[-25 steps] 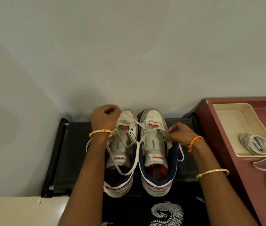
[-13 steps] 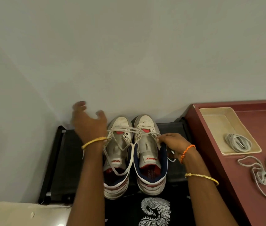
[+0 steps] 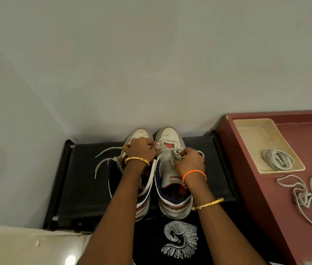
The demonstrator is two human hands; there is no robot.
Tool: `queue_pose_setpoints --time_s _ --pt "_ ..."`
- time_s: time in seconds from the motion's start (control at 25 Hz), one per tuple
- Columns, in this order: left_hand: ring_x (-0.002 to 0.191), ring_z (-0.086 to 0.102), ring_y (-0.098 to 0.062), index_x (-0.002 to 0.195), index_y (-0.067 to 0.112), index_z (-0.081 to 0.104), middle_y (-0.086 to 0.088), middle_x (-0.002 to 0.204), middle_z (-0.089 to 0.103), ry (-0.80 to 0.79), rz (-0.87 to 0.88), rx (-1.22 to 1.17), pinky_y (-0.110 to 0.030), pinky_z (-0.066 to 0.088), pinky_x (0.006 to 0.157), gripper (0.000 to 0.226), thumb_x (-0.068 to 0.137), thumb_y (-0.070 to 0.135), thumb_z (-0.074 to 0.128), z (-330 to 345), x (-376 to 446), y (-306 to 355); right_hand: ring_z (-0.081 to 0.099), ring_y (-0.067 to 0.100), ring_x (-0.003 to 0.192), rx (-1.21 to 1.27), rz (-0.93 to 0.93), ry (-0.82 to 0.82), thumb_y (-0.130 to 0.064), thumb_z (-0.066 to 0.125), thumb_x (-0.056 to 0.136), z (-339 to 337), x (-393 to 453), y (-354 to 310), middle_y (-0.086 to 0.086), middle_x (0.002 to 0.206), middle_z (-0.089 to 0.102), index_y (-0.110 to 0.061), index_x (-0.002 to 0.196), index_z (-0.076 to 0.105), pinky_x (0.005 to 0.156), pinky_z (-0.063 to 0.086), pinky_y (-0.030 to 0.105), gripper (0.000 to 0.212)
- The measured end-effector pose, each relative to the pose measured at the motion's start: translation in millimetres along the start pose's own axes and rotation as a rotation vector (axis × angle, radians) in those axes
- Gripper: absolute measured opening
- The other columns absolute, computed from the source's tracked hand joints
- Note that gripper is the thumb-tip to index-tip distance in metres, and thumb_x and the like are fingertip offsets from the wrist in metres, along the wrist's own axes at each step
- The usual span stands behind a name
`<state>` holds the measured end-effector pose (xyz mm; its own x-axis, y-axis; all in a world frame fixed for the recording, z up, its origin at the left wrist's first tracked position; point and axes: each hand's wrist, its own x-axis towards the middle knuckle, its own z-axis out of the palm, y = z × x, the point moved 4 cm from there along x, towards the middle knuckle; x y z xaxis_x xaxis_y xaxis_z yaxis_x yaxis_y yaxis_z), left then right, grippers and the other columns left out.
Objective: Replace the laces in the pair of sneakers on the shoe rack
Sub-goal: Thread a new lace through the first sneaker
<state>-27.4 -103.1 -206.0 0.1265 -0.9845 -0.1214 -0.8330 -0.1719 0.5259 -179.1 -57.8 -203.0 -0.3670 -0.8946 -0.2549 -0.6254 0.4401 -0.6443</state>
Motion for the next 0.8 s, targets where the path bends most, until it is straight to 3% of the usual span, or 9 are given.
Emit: queue_pose_setpoints --time_s 0.2,0.4,0.48,0.56,0.68,0.8 --pt "0.107 0.052 -0.023 0.092 0.026 0.07 0.003 0.106 0.066 0.33 -0.143 -0.109 -0.041 0.025 0.09 0.017 0.088 0.017 0.057 -43 -1 -20 0.057 0.028 0.101 0.026 0.006 0.003 -0.017 0.064 0.084 0 1 3 0.013 0.11 0.06 -0.009 0.106 0.062 0.084 0.049 0.034 0.024" --pt "0.112 0.052 -0.025 0.1 0.019 0.065 -0.002 0.111 0.064 0.778 -0.365 -0.386 -0.045 0.028 0.097 0.015 0.091 0.018 0.053 -111 -20 -50 0.056 0.024 0.089 0.177 0.091 -0.069 -0.009 0.062 0.08 -5 3 10 0.01 0.103 0.06 -0.01 0.098 0.06 0.078 0.052 0.032 0.018" --pt "0.117 0.045 -0.026 0.105 0.017 0.062 -0.003 0.116 0.06 0.835 -0.489 -0.364 -0.044 0.027 0.097 0.019 0.091 0.013 0.05 -120 -26 -54 0.053 0.021 0.086 0.196 0.106 -0.134 -0.01 0.061 0.082 -7 5 11 0.007 0.096 0.056 -0.012 0.098 0.059 0.073 0.046 0.028 0.016" --pt "0.124 0.039 -0.03 0.115 0.017 0.056 -0.008 0.125 0.052 0.721 -0.496 -0.211 -0.047 0.026 0.1 0.026 0.089 0.015 0.052 -118 -22 -50 0.053 0.021 0.087 0.194 0.115 -0.226 -0.013 0.061 0.083 -8 9 12 0.006 0.094 0.055 -0.013 0.094 0.058 0.073 0.043 0.026 0.011" --pt "0.12 0.048 -0.028 0.126 0.023 0.052 -0.005 0.127 0.052 0.399 -0.115 -0.079 -0.049 0.028 0.107 0.041 0.086 0.019 0.058 -86 -5 -17 0.056 0.021 0.084 0.19 0.128 -0.346 -0.011 0.061 0.083 -9 18 13 0.01 0.096 0.06 -0.013 0.087 0.058 0.068 0.048 0.026 0.005" --pt "0.107 0.058 -0.021 0.109 0.025 0.067 0.003 0.11 0.067 -0.026 0.147 -0.001 -0.044 0.036 0.104 0.023 0.089 0.02 0.058 -30 2 22 0.053 0.016 0.072 0.16 0.109 -0.419 -0.005 0.06 0.081 -15 26 11 0.008 0.086 0.06 -0.012 0.078 0.059 0.057 0.046 0.024 0.008"
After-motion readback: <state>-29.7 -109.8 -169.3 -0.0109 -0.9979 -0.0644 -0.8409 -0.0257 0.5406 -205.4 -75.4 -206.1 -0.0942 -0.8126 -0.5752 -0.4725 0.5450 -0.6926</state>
